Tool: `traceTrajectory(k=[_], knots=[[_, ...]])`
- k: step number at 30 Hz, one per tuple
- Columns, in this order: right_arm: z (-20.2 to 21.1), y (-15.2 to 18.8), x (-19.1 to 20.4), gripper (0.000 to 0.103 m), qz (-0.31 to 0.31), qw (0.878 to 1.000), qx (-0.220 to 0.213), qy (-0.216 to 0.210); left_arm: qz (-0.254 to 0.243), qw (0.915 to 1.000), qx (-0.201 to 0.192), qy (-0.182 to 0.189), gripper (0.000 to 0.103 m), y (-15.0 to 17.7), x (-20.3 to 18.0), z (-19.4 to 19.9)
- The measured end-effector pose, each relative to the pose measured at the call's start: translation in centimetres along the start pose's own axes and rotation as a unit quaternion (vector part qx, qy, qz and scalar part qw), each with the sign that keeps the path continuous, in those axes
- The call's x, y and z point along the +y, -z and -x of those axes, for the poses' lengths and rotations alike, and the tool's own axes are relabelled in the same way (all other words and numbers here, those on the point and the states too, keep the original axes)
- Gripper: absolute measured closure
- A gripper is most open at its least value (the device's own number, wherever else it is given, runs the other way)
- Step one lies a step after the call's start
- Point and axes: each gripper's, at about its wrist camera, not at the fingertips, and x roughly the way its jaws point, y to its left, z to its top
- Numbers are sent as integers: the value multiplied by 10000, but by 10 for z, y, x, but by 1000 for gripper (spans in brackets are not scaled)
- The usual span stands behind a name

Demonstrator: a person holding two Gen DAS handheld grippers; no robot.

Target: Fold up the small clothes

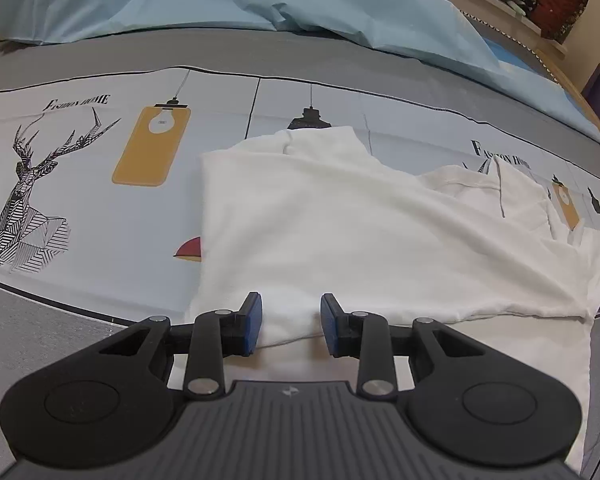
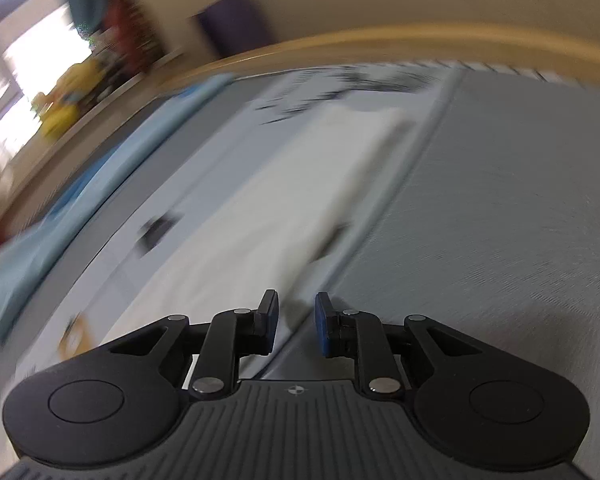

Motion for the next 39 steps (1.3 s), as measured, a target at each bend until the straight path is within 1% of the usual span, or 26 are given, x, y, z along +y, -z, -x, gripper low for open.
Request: traceTrajectory(k=[1, 3, 7, 10, 13, 14, 17, 18, 20, 22, 24, 26, 27, 29, 31, 32, 33, 35, 36, 37, 39], knots=[[-4, -6, -11, 83, -258, 9995, -50, -153, -1, 10000, 0, 0, 68, 0, 1, -1], [-15, -17, -21, 83, -581, 9977, -81, -347, -37, 10000, 2, -8, 68, 0, 0, -2], [-36, -32, -46, 83, -1333, 9880, -87, -777, -190, 9998, 67, 7, 68, 2, -4, -6], [-44, -35, -51, 83, -1604, 9825, -132, -938, -224, 9997, 84, 22, 68, 1, -4, -7], [-50, -38, -51, 83, -1693, 9804, -174, -996, -168, 9998, 62, 0, 68, 0, 0, -6], [-52, -38, -49, 83, -1658, 9810, -185, -989, -153, 9999, 61, -3, 68, -1, 1, -6], [-54, -39, -42, 87, -1403, 9860, -240, -869, -144, 9999, 70, -6, 68, -1, 3, -6], [-52, -39, -40, 97, -1341, 9877, -265, -758, -151, 9999, 71, 3, 68, -1, 3, -5], [-47, -38, -37, 99, -1311, 9887, -369, -630, -144, 9999, 71, 20, 68, -1, 4, -4], [-38, -38, -25, 100, -1096, 9915, -552, -429, -82, 9999, 65, 32, 68, -2, 7, -2], [-26, -40, -6, 100, -742, 9940, -759, -267, 9, 10000, 43, 54, 68, -3, 10, 0], [-11, -40, 21, 100, -176, 9949, -971, 219, 92, 9999, 20, 86, 68, -5, 16, 4], [-2, -37, 37, 100, 129, 9933, -1079, 398, 139, 9999, 11, 100, 68, -5, 19, 5], [17, -30, 69, 100, 669, 9886, -1264, 473, 246, 9996, 2, 113, 68, -7, 26, 9], [43, -15, 113, 100, 1410, 9783, -1500, 221, 410, 9991, -11, 132, 68, -9, 35, 12], [59, -4, 139, 100, 1842, 9695, -1617, -47, 492, 9987, -27, 150, 68, -11, 40, 14], [77, 13, 167, 100, 2301, 9569, -1729, -397, 569, 9982, -44, 170, 68, -12, 44, 16], [111, 50, 213, 100, 3017, 9294, -1806, -1125, 703, 9973, -80, 218, 68, -14, 52, 21], [131, 75, 234, 100, 3384, 9098, -1842, -1546, 750, 9968, -93, 246, 68, -15, 55, 23], [153, 104, 253, 100, 3747, 8853, -1877, -2017, 788, 9965, -105, 263, 68, -16, 59, 24], [190, 160, 278, 100, 4314, 8371, -1882, -2787, 881, 9957, -116, 259, 68, -17, 67, 27]])
